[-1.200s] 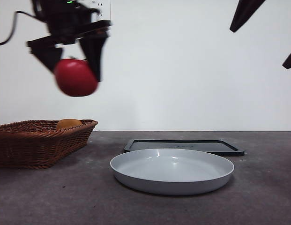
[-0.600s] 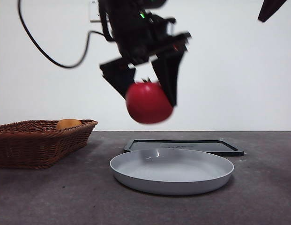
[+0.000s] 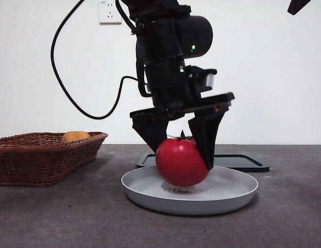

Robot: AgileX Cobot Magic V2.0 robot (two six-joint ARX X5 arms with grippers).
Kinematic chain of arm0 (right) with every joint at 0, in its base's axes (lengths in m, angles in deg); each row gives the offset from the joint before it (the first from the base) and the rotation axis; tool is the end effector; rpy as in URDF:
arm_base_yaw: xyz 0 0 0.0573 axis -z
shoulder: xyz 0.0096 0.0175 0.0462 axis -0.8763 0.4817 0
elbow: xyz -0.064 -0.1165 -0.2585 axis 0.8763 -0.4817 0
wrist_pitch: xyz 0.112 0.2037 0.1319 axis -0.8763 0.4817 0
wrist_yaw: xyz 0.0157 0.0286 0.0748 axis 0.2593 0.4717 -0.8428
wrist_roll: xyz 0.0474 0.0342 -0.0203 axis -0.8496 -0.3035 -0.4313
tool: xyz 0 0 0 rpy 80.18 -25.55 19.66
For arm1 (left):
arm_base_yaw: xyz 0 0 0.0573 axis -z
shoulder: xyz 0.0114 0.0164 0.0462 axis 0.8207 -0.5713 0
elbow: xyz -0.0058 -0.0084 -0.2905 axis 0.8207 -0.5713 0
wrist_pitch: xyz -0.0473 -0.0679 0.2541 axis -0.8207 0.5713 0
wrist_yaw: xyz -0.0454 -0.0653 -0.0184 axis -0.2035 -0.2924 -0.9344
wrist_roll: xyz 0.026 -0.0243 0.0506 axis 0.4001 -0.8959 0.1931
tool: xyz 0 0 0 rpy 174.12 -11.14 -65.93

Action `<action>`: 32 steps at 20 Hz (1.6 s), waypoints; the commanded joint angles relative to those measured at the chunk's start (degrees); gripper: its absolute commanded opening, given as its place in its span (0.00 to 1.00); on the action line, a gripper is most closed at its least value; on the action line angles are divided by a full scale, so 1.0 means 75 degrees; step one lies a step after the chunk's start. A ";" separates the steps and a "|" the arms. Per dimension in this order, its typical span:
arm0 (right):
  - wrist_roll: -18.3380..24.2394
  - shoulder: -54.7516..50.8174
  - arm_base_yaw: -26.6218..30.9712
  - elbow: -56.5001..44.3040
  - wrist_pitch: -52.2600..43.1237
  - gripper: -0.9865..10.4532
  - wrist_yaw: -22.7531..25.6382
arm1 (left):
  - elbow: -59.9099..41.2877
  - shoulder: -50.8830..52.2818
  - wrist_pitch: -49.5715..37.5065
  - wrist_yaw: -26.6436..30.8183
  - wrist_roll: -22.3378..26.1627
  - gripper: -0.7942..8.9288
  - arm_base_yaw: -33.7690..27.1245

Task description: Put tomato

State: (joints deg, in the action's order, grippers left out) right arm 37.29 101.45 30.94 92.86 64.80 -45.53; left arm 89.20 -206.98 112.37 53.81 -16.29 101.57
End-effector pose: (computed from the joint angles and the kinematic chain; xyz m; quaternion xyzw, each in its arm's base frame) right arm 0.1049 0.0686 0.3094 0.1046 0.3961 0.2421 0.8795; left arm 0.3153 -0.3349 0.2089 0.1846 0.5531 -0.3215 0.7461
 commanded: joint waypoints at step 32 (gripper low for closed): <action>0.0035 0.0659 -0.0026 0.0143 -0.0079 0.58 -0.0032 | 0.3401 0.0402 0.3608 -0.0026 0.0504 0.63 0.0105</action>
State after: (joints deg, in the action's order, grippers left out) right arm 37.36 106.19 30.94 92.86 64.65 -45.75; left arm 113.20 -204.69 139.47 53.81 -13.84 101.74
